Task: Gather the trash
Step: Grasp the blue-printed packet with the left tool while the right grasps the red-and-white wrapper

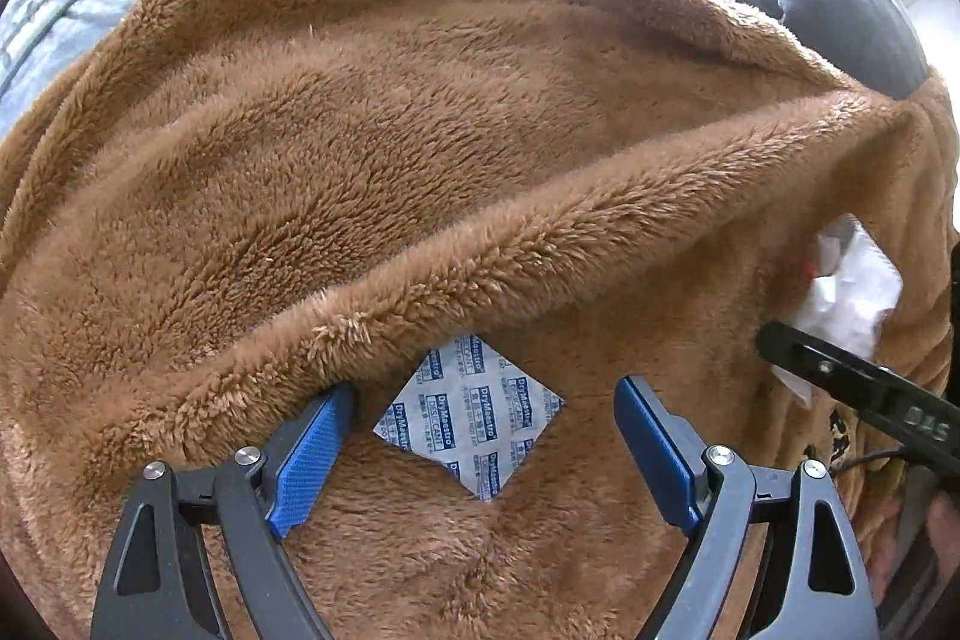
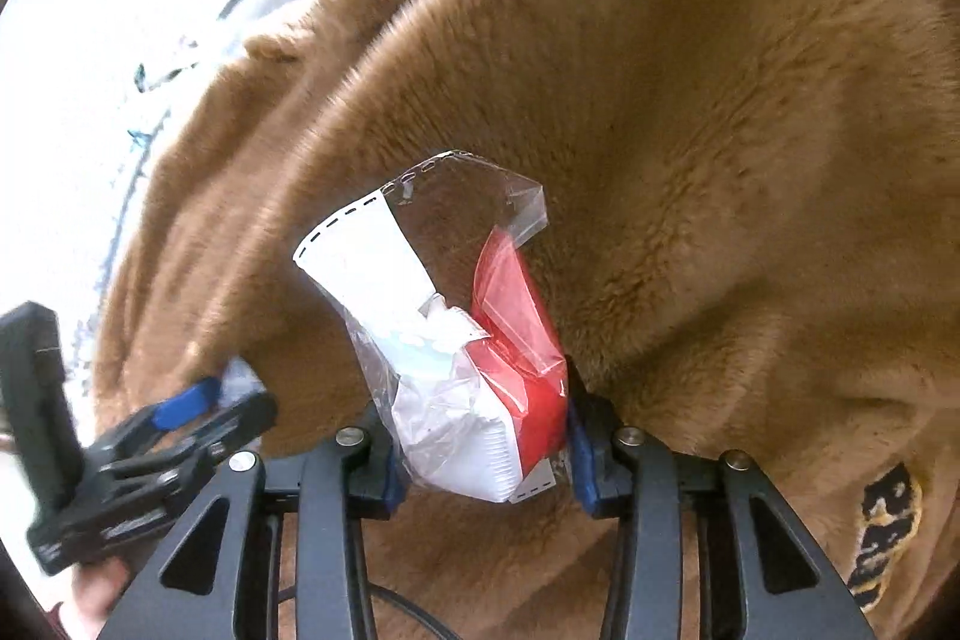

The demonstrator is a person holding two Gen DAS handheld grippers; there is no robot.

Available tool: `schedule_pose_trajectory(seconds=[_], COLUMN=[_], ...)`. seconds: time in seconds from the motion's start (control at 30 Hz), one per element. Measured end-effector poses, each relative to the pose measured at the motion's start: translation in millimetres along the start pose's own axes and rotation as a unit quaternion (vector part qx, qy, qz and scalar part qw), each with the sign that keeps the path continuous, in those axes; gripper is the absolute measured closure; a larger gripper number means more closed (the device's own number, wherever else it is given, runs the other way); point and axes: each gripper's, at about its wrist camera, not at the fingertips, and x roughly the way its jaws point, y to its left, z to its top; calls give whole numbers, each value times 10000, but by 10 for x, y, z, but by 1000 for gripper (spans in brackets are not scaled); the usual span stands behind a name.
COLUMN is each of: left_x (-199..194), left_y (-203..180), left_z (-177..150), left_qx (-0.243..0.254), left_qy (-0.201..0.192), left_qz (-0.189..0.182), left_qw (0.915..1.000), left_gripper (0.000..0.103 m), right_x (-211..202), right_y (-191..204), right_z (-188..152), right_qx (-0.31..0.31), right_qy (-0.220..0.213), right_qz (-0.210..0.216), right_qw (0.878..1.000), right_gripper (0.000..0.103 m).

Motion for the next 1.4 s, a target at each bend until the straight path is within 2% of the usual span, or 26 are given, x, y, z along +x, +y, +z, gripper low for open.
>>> schedule_pose_trajectory(seconds=[0.27, 0.37, 0.57, 0.77, 0.8, 0.83, 0.87, 0.93, 0.97, 1.0, 1.03, 1.2, 1.3, 1.4], left_x=[197, 256, 209, 336, 334, 323, 296, 231, 213, 203, 192, 157, 49, -140], left_y=[-226, -361, -340, -258, -263, -262, -210, -137, -126, -134, -144, -240, -289, -278], left_z=[13, -28, -48, 46, 51, 55, 58, 68, 74, 78, 78, 55, -2, -157], left_qx=[366, 560, 284, 273, 265, 236, 203, -53, -83, -69, -31, 96, -72, -3], left_qy=[70, 151, 213, 344, 336, 317, 301, 255, 241, 231, 204, 33, -150, -256], left_qz=[301, 601, 344, 352, 369, 470, 499, 247, 169, 84, 59, -30, -323, -455], left_qw=[9988, 9965, 9988, 9984, 9984, 9981, 9981, 9994, 9995, 9997, 9998, 9999, 9993, 9986], left_gripper=[15, 24, 26, 26, 30, 44, 49, 68, 73, 88, 94, 95, 95, 95], right_x=[-164, -168, -231, -268, -279, -292, -298, -295, -293, -301, -300, -272, -289, -330], right_y=[-91, -37, 83, 120, 119, 102, 94, 99, 99, 77, 81, 161, 177, 176], right_z=[-114, -146, -214, -230, -237, -252, -260, -273, -283, -307, -320, -308, -329, -355], right_qx=[108, 170, 240, 281, 277, 285, 305, 324, 339, 351, 356, 323, 292, 290], right_qy=[61, 85, 78, 51, 39, 42, 48, 68, 78, 83, 100, 148, 150, 138], right_qz=[251, 333, 499, 629, 614, 617, 618, 609, 629, 641, 668, 727, 733, 744], right_qw=[9996, 9993, 9984, 9976, 9977, 9977, 9976, 9976, 9974, 9973, 9971, 9967, 9968, 9967], right_gripper=[62, 62, 62, 62, 62, 62, 62, 62, 62, 62, 62, 62, 62, 62])
